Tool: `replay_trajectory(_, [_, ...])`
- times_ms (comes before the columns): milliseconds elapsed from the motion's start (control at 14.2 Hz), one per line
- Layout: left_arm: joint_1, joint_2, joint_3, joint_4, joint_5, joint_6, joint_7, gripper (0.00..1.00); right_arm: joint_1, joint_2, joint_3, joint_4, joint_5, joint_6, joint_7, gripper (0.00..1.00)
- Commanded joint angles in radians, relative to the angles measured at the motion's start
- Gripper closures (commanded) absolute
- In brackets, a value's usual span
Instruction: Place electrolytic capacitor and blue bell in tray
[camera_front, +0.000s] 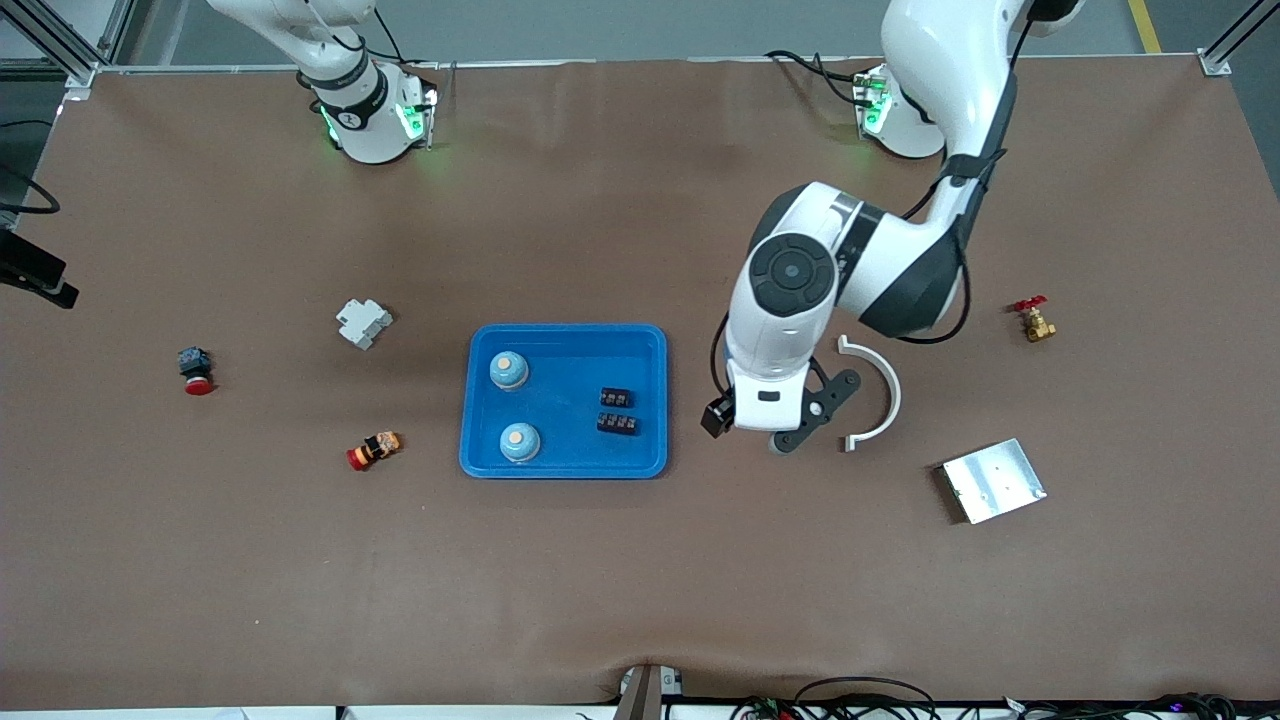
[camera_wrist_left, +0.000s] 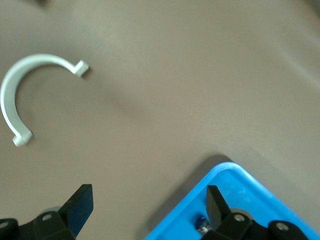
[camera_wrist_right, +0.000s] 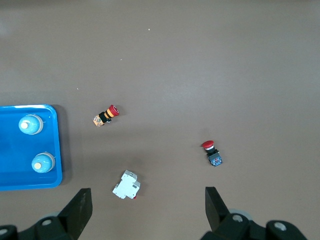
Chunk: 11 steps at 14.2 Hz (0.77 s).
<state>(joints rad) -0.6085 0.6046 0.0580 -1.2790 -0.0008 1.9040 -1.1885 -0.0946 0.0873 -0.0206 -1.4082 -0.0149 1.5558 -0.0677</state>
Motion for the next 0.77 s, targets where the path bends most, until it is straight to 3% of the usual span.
replay_trajectory(0, [0.032,-0.069,-0.004,-0.043,-0.015,-0.051,0.337,0.00,-0.008,0.002,0.008,0.006,0.001,-0.008,0.000,0.00])
replay_trajectory(352, [0.081,-0.104,0.005,-0.040,-0.001,-0.100,0.727,0.00,-0.007,0.002,0.008,0.008,0.000,-0.003,0.011,0.00])
replay_trajectory(493, [0.165,-0.115,-0.003,-0.039,-0.008,-0.105,0.921,0.00,-0.010,0.002,0.008,0.008,-0.003,0.000,0.014,0.00])
replay_trajectory(704, [0.197,-0.132,0.005,-0.042,0.002,-0.112,0.968,0.00,-0.011,0.002,0.008,0.008,0.001,0.000,0.014,0.00])
